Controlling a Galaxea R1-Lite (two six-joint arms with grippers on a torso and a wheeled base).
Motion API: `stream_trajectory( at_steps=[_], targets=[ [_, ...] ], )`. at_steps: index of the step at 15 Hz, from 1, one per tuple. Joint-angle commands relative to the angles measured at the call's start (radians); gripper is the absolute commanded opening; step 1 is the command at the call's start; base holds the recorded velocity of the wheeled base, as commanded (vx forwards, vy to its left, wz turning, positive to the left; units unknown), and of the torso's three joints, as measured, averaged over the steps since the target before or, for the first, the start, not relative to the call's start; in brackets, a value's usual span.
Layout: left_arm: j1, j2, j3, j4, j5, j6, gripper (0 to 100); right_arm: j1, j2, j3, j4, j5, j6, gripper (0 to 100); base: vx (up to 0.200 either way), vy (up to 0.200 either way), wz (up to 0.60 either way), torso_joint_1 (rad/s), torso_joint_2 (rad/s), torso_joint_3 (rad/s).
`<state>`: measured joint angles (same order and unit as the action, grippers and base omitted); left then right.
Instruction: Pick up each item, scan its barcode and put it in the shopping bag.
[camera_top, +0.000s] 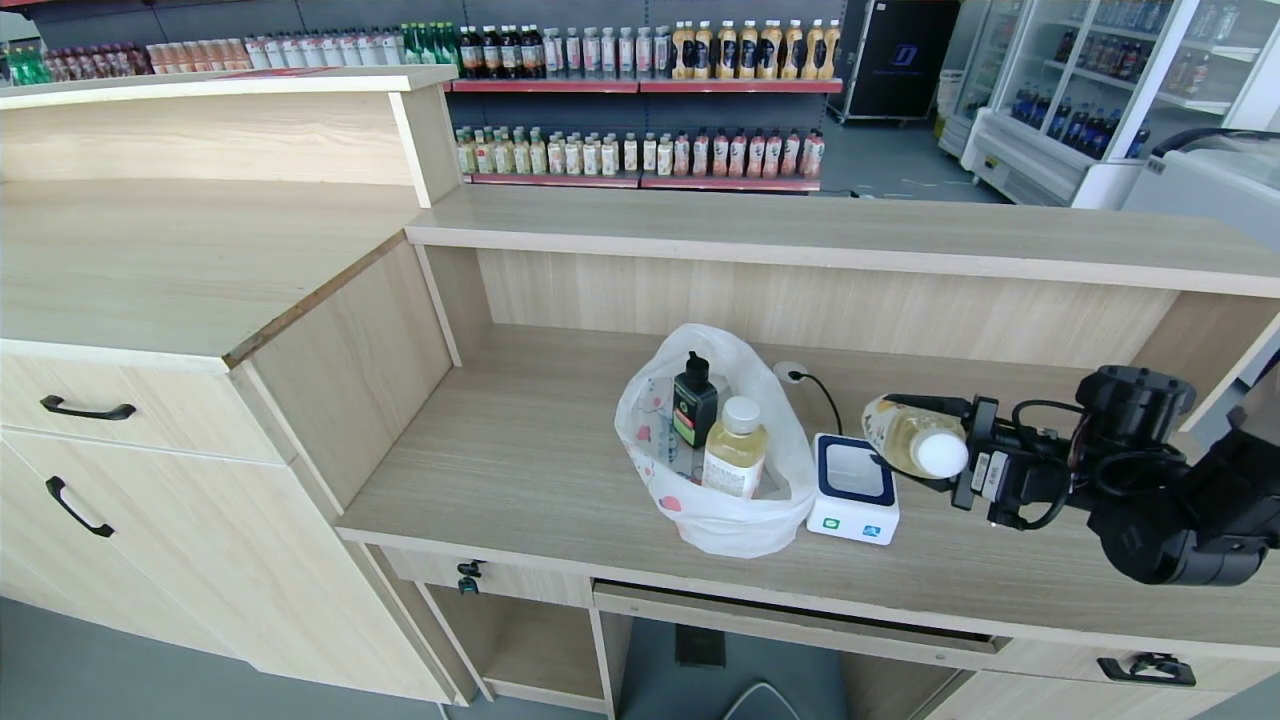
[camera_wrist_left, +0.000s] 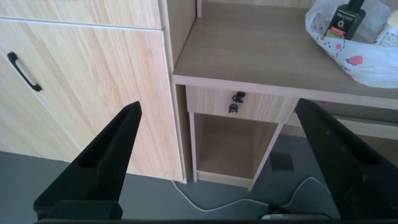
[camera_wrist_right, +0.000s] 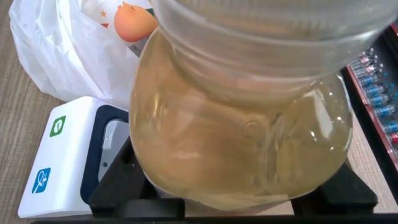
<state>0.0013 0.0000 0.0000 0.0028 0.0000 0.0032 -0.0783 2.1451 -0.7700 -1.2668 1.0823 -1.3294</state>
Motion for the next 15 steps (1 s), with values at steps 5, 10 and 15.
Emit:
stream_trajectory(
  at_steps=[5, 10, 15],
  targets=[
    [0.0, 0.002, 0.0, -0.001, 0.0, 0.0, 100, 0.023, 0.042, -0.022, 0.0, 0.001, 0.001, 0, 0.0, 0.0, 0.0, 0.0, 0.0, 0.0],
    [0.0, 0.002, 0.0, 0.0, 0.0, 0.0, 100, 0.031, 0.061, -0.058, 0.0, 0.001, 0.022, 0, 0.0, 0.0, 0.0, 0.0, 0.0, 0.0],
    [0.0, 0.002, 0.0, 0.0, 0.0, 0.0, 100, 0.04, 0.076, -0.075, 0.0, 0.001, 0.033, 0, 0.0, 0.0, 0.0, 0.0, 0.0, 0.0]
  ],
)
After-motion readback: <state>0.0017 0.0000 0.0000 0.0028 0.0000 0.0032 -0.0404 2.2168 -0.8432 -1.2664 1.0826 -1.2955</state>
